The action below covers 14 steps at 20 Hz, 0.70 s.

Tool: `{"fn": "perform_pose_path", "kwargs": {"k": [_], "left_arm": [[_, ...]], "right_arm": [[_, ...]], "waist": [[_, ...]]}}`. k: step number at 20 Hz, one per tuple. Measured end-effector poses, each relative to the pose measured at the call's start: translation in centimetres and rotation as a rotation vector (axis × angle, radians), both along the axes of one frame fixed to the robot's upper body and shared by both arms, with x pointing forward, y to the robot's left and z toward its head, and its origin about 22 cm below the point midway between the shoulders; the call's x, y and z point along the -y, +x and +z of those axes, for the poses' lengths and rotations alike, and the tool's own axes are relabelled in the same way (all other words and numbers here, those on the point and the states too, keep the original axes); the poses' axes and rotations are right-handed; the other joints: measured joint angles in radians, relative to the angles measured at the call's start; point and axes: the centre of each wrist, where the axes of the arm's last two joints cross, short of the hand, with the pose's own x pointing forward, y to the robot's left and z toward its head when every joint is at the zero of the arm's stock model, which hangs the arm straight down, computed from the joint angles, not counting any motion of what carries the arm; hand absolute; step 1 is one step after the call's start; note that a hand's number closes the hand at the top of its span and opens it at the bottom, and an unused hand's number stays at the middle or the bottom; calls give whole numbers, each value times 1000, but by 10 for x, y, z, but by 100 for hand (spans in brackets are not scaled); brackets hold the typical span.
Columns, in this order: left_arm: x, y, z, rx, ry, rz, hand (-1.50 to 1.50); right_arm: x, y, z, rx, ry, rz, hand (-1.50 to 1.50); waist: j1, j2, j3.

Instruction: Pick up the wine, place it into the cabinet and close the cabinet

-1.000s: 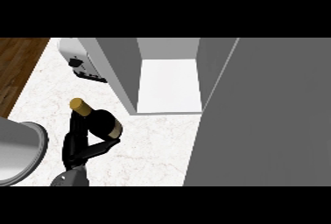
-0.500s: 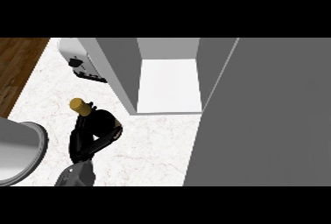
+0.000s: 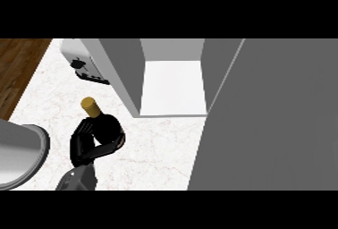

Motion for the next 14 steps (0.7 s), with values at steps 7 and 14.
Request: {"fn": "perform_pose_path", "kwargs": {"k": [7,14], "left_arm": [[-13,-14,-4,30,37,-223,150],[-18,-28,-2,45,4,-463,150]], "right_arm": [[2,1,-2,22,-11,-7,-150],[3,-1,-6,20,-10,-12,-150]], "waist": [[-5,-2,0],[2,-3,1]]}}
